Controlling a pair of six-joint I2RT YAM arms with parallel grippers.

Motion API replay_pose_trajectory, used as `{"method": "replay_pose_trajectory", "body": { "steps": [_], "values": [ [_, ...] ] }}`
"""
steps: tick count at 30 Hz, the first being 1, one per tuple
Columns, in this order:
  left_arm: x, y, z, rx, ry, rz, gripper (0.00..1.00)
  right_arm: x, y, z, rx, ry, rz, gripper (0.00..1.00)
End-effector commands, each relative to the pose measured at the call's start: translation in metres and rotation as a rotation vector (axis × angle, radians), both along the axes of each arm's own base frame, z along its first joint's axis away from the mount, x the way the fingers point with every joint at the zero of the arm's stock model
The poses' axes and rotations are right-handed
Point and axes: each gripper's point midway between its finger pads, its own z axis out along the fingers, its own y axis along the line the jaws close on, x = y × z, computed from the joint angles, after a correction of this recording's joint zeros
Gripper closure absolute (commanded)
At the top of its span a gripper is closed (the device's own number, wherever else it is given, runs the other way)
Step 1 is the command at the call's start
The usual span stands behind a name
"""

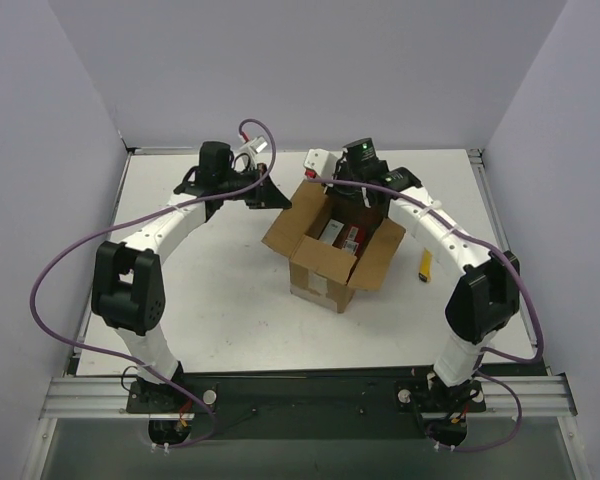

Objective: Unpack the express box

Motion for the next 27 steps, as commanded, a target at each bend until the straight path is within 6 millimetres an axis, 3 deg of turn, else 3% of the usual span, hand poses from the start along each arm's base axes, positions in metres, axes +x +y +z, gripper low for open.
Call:
{"method": "replay_pose_trajectory", "body": {
  "steps": [1,2,3,6,7,8,10,11,13,17,20,27],
  "values": [
    [-0.019,-0.008,0.011,0.016,-0.039,-0.081,1.0,0.025,-0.022,0.033,-0.019,-0.127,-0.046,0.98],
    [-0.019,-0.008,0.011,0.016,-0.041,-0.083,1.0,0.028,-0.026,0.029,-0.025,-0.12,-0.06,0.91],
    [-0.019,-0.009,0.011,0.015,-0.044,-0.084,1.0,0.032,-0.037,0.021,-0.038,-0.102,-0.093,0.78],
    [-0.019,-0.009,0.01,0.018,-0.042,-0.086,1.0,0.035,-0.055,-0.003,-0.005,0.004,-0.172,0.63],
    [-0.02,-0.008,0.01,0.021,-0.043,-0.087,1.0,0.035,-0.056,-0.015,0.008,0.057,-0.187,0.61],
    [-0.021,-0.008,0.009,0.023,-0.043,-0.088,1.0,0.038,-0.057,-0.009,0.037,0.07,-0.206,0.59],
    [-0.022,-0.007,0.006,0.032,-0.039,-0.087,1.0,0.029,-0.063,-0.028,0.095,0.209,-0.264,0.55],
    [-0.023,-0.006,0.006,0.032,-0.038,-0.089,1.0,0.029,-0.063,-0.027,0.12,0.233,-0.28,0.53],
    [-0.024,-0.006,0.006,0.034,-0.038,-0.09,1.0,0.015,-0.061,-0.041,0.167,0.354,-0.294,0.52],
    [-0.024,-0.006,0.002,0.038,-0.031,-0.09,1.0,-0.006,-0.057,-0.052,0.226,0.482,-0.27,0.51],
    [-0.024,-0.005,0.001,0.044,-0.033,-0.086,1.0,-0.011,-0.051,-0.044,0.282,0.508,-0.238,0.51],
    [-0.024,-0.004,0.0,0.05,-0.033,-0.085,1.0,-0.005,-0.044,0.017,0.446,0.429,-0.225,0.51]
  ]
}}
